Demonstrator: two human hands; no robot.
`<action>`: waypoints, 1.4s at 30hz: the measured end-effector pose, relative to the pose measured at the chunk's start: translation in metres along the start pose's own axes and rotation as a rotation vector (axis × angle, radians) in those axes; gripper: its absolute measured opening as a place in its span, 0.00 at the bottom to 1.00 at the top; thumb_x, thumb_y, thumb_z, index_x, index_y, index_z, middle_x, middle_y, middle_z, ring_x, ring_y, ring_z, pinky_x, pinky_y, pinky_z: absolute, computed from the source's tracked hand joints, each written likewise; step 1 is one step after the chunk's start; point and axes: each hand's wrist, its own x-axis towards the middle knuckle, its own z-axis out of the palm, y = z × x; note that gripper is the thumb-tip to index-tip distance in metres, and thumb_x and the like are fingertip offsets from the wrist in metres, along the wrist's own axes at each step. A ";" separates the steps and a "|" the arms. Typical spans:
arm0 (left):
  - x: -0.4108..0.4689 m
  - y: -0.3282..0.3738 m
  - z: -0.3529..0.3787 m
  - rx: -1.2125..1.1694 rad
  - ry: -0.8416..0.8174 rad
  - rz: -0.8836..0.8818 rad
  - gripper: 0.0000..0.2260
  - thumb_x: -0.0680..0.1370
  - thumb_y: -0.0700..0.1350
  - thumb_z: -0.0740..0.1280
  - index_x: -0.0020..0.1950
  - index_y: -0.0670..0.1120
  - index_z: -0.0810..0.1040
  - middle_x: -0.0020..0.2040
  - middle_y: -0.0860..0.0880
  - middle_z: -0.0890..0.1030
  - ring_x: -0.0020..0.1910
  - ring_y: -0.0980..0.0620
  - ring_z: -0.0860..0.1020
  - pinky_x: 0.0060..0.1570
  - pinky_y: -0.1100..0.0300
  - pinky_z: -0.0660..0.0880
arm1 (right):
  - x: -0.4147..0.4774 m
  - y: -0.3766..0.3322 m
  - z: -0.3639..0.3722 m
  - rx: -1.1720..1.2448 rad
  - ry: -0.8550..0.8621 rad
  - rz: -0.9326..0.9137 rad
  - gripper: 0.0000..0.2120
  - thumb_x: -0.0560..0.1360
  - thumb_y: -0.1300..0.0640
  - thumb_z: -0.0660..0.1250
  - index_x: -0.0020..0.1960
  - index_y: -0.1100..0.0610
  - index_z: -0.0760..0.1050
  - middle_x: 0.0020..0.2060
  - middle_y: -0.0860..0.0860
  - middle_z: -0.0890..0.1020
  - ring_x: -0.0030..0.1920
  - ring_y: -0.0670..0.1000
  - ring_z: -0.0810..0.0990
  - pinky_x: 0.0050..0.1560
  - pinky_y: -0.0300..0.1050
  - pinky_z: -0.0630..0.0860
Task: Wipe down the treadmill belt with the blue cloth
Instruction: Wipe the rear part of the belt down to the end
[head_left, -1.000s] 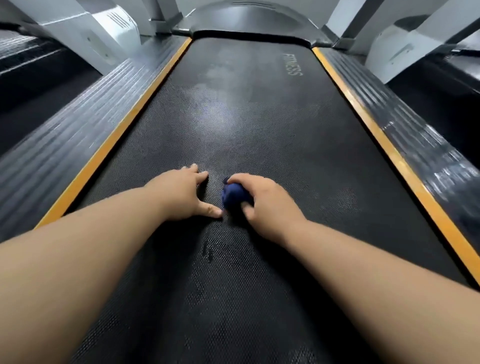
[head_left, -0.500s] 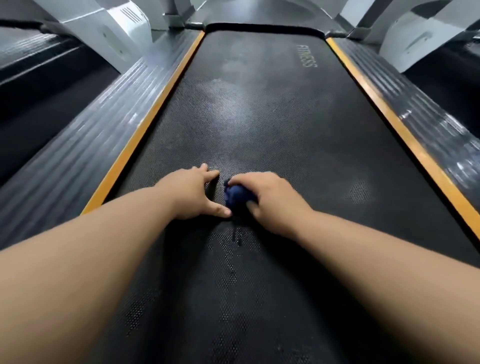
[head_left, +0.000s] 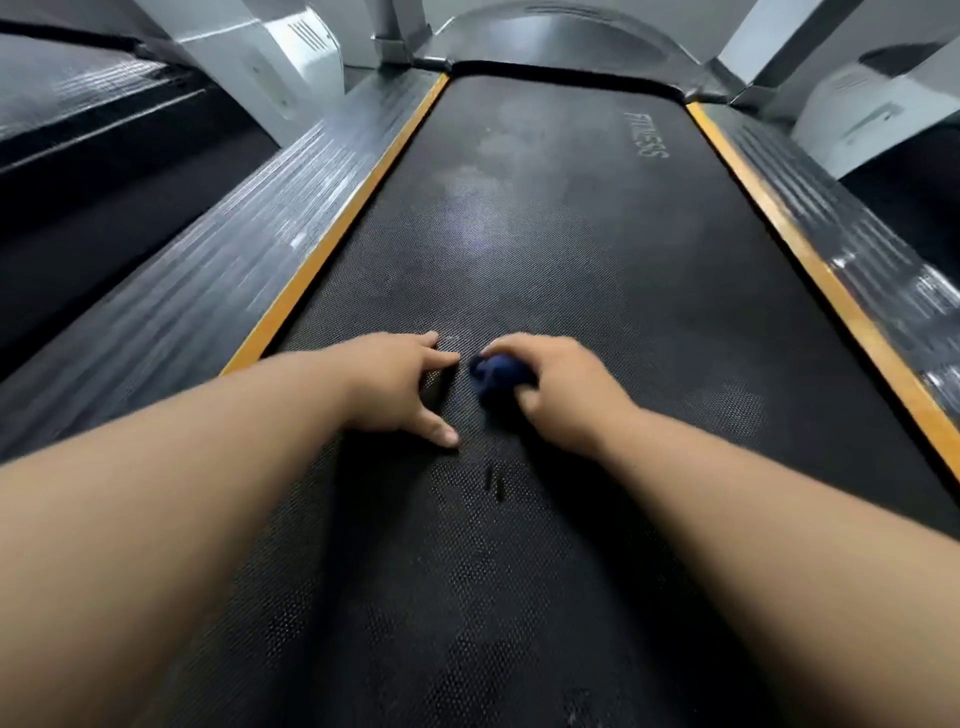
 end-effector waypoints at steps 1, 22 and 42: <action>-0.005 -0.010 -0.002 0.009 -0.011 -0.032 0.48 0.63 0.69 0.70 0.77 0.57 0.53 0.79 0.52 0.49 0.76 0.50 0.53 0.72 0.55 0.54 | 0.013 0.009 -0.005 -0.040 0.030 0.064 0.25 0.65 0.59 0.61 0.59 0.41 0.75 0.57 0.48 0.80 0.59 0.55 0.76 0.61 0.52 0.73; -0.013 -0.037 0.012 -0.153 -0.011 -0.096 0.49 0.65 0.66 0.71 0.78 0.54 0.50 0.78 0.53 0.47 0.77 0.50 0.47 0.75 0.53 0.49 | 0.053 -0.032 0.029 -0.141 0.028 0.042 0.19 0.70 0.58 0.62 0.60 0.46 0.76 0.57 0.52 0.76 0.60 0.59 0.72 0.63 0.52 0.69; -0.053 -0.113 0.015 0.035 0.041 -0.277 0.54 0.57 0.78 0.57 0.77 0.59 0.42 0.77 0.56 0.35 0.77 0.47 0.39 0.71 0.33 0.46 | 0.002 -0.091 0.045 -0.059 -0.055 -0.093 0.28 0.74 0.52 0.62 0.73 0.46 0.60 0.67 0.46 0.71 0.66 0.53 0.65 0.67 0.51 0.63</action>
